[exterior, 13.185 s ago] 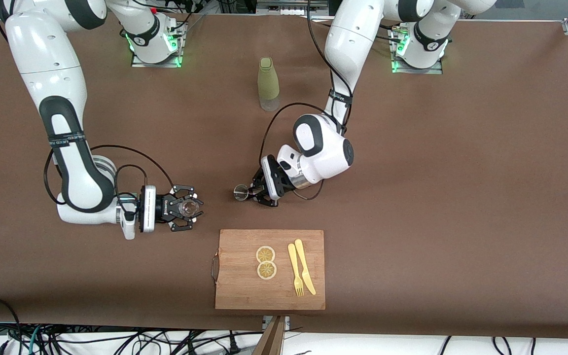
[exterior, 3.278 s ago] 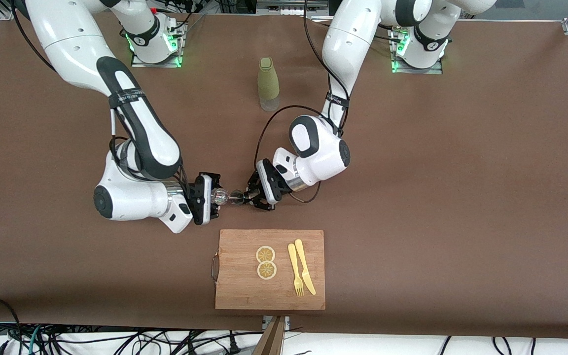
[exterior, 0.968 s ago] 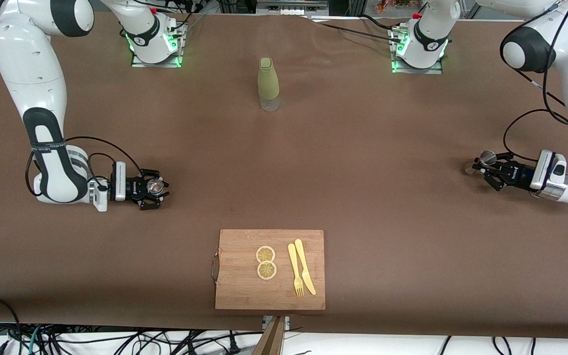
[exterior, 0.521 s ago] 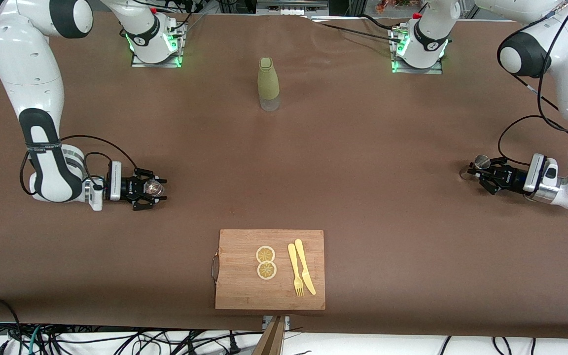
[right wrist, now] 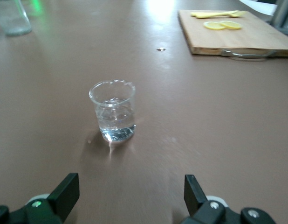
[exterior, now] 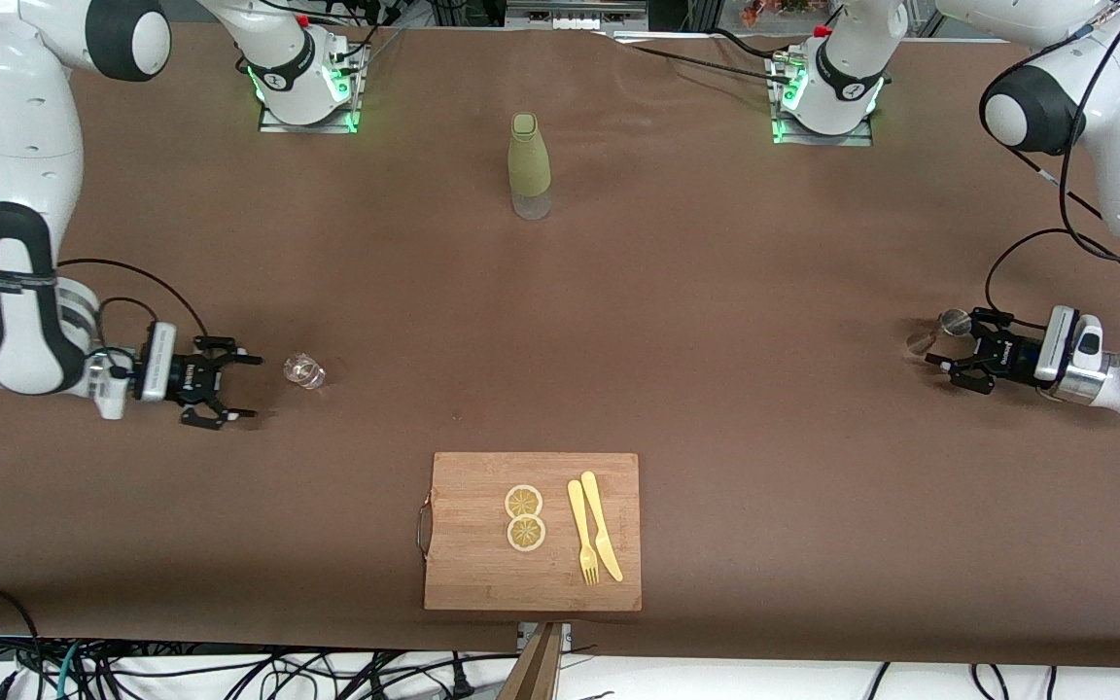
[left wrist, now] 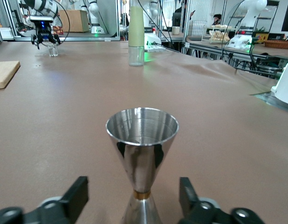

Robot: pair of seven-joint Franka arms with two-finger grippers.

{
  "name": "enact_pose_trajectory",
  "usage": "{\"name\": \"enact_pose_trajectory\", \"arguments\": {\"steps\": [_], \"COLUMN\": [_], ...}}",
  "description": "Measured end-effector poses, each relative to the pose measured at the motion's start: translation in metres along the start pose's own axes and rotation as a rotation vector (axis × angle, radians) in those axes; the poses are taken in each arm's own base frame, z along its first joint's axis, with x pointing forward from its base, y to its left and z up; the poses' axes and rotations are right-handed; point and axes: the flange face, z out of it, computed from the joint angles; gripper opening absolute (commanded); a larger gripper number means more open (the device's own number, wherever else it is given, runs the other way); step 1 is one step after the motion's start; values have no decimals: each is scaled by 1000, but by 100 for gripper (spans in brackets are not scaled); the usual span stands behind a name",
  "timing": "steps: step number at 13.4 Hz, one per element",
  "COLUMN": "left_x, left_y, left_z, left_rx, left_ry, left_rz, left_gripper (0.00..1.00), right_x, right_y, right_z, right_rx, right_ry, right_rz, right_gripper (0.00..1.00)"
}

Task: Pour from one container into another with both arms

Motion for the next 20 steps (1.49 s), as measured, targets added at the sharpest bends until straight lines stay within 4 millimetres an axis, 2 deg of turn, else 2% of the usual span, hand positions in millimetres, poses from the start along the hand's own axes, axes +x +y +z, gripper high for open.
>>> {"name": "enact_pose_trajectory", "arguments": {"steps": [1, 3, 5, 7, 9, 12, 14, 15, 18, 20], "left_x": [2, 19, 52, 98, 146, 212, 268, 301, 408, 469], "left_y": [-2, -11, -22, -31, -32, -38, -60, -73, -105, -113], "left_z": [-6, -29, -64, -108, -143, -171, -175, -174, -152, -130], "left_rx": [9, 35, 84, 145, 193, 207, 184, 189, 224, 275], "left_ry": [-25, -102, -220, -363, -472, -603, -750, -824, -1014, -1114], "left_rz": [13, 48, 95, 148, 187, 211, 201, 188, 102, -33], "left_gripper": [100, 100, 100, 100, 100, 100, 100, 100, 100, 100], "right_x": [9, 42, 91, 140, 192, 290, 346, 363, 397, 420], "right_y": [7, 24, 36, 39, 39, 32, 20, 11, -14, -30], "right_z": [-20, -61, -97, -124, -136, -130, -125, -124, -123, -119], "right_rx": [-8, -25, -51, -88, -121, -215, -317, -349, -448, -516], "right_ry": [-15, -73, -142, -224, -338, -557, -648, -678, -795, -871], "right_rz": [56, 187, 346, 513, 677, 888, 1043, 1133, 1350, 1435], "right_gripper": [100, 100, 100, 100, 100, 100, 100, 100, 100, 100]}}
